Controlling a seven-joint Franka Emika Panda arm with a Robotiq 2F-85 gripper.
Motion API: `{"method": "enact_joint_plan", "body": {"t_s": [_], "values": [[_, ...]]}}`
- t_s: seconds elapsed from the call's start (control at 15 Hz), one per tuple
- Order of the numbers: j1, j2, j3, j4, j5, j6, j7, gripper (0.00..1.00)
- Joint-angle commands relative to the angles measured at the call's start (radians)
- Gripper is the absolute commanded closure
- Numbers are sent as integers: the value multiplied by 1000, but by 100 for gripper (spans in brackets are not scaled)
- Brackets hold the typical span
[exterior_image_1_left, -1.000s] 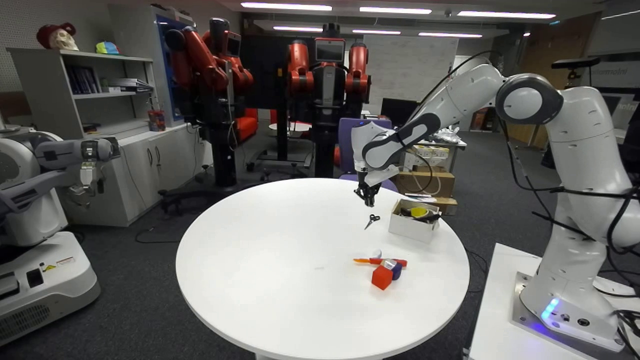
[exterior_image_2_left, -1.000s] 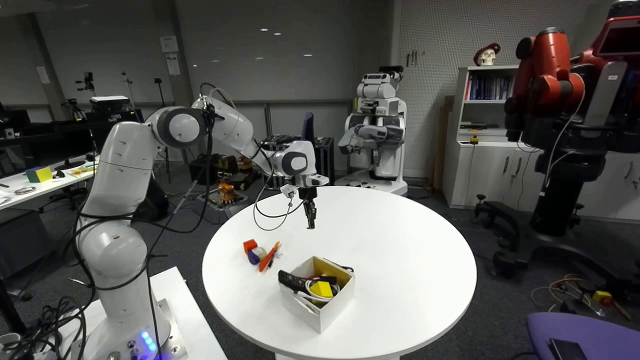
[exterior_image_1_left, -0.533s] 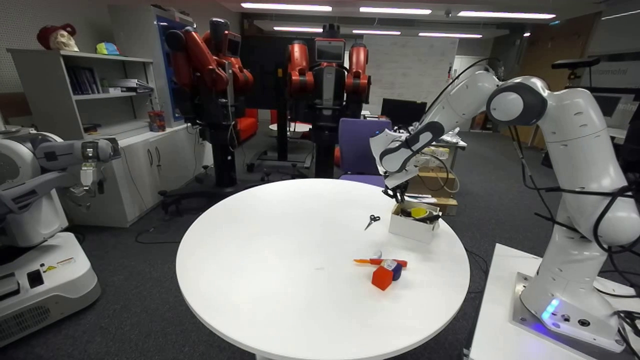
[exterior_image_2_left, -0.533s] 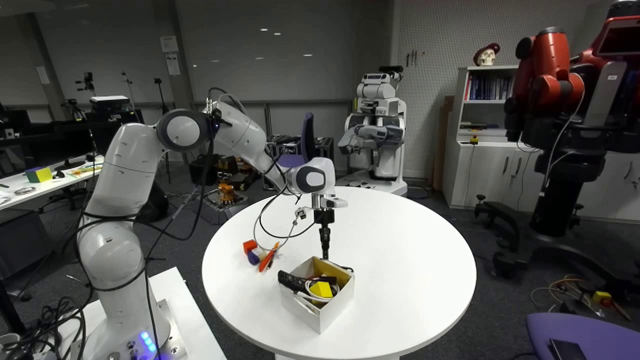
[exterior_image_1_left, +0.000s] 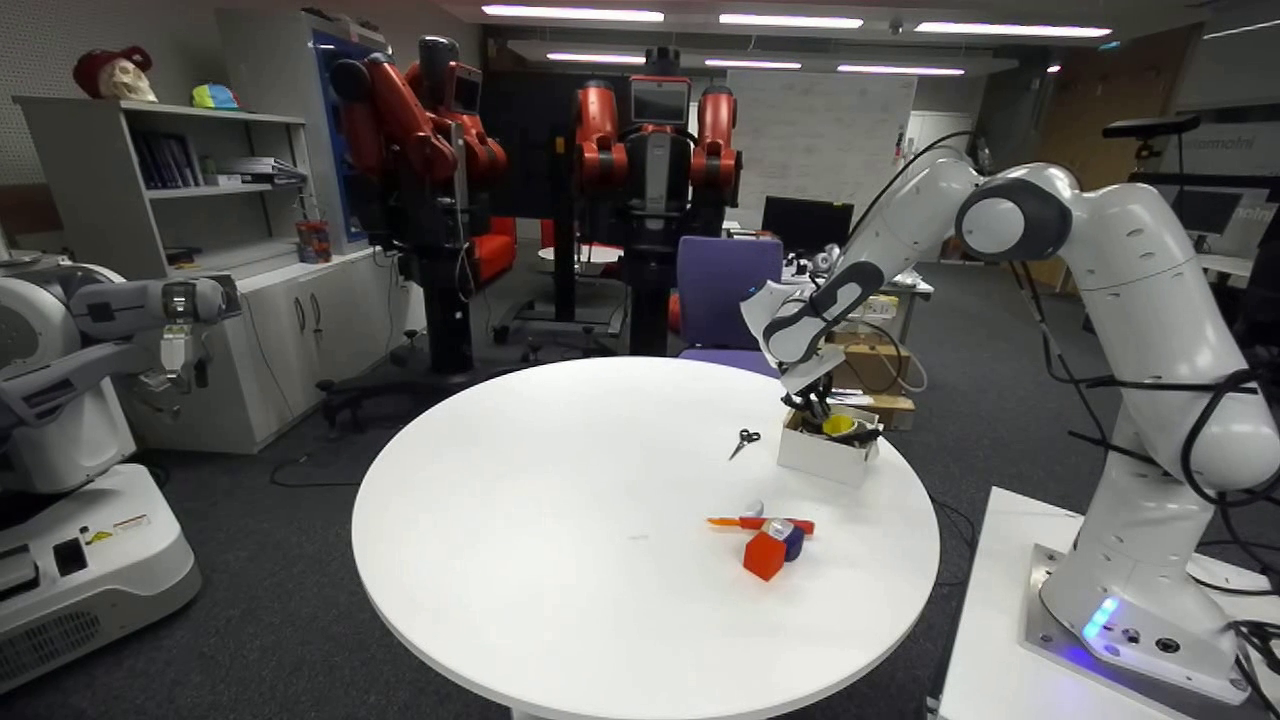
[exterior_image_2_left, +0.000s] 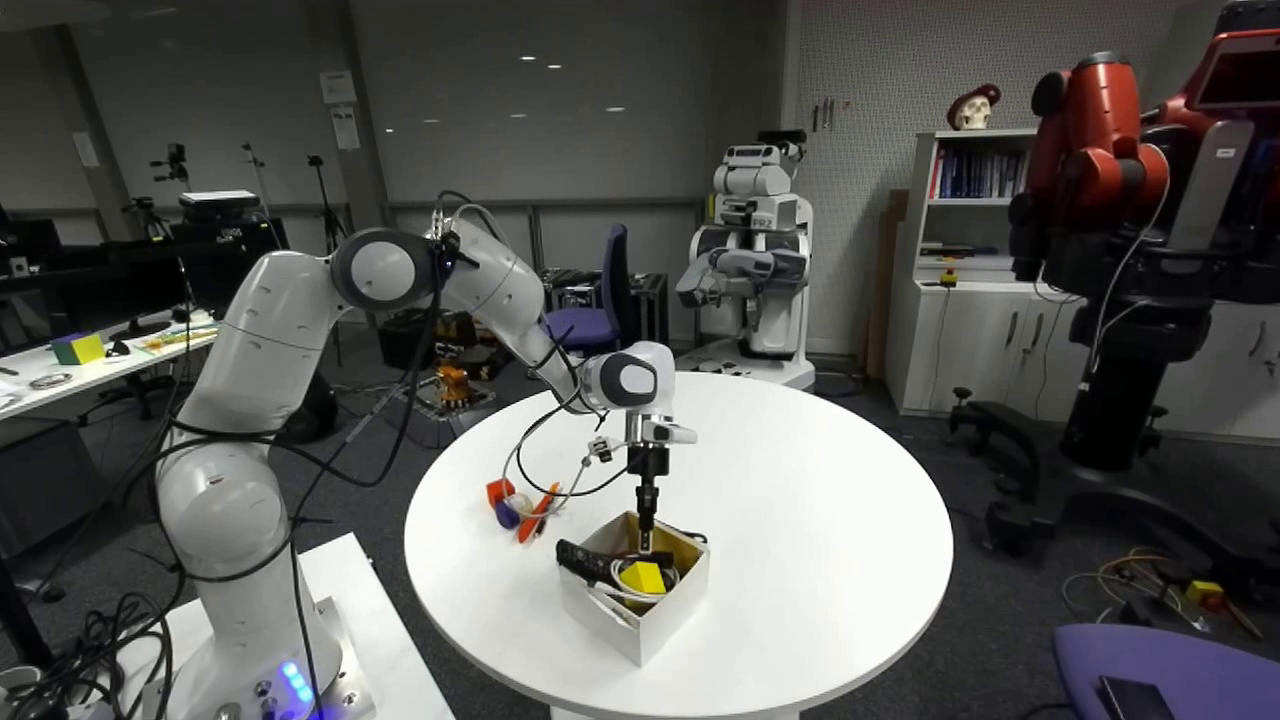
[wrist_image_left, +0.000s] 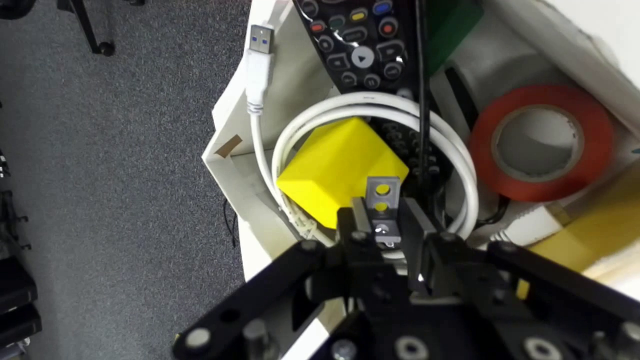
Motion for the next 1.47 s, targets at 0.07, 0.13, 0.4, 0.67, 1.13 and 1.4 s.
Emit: {"method": "enact_joint_plan", "body": {"t_s": [0.07,0.13,0.4,0.67,1.13,1.4], "values": [[-9,-75,26,-38,-17,-16,-4,38],[-13,-98,30,-50,-12,-13,-13,31],[-45,-268,63,-147,32,35,-116,1],[-46,-414,128,-256,122,105,-193,0],[-11,-423,303,-329,386,346,-342,0],[3,-347,385,-287,508,370,-547,0]]}}
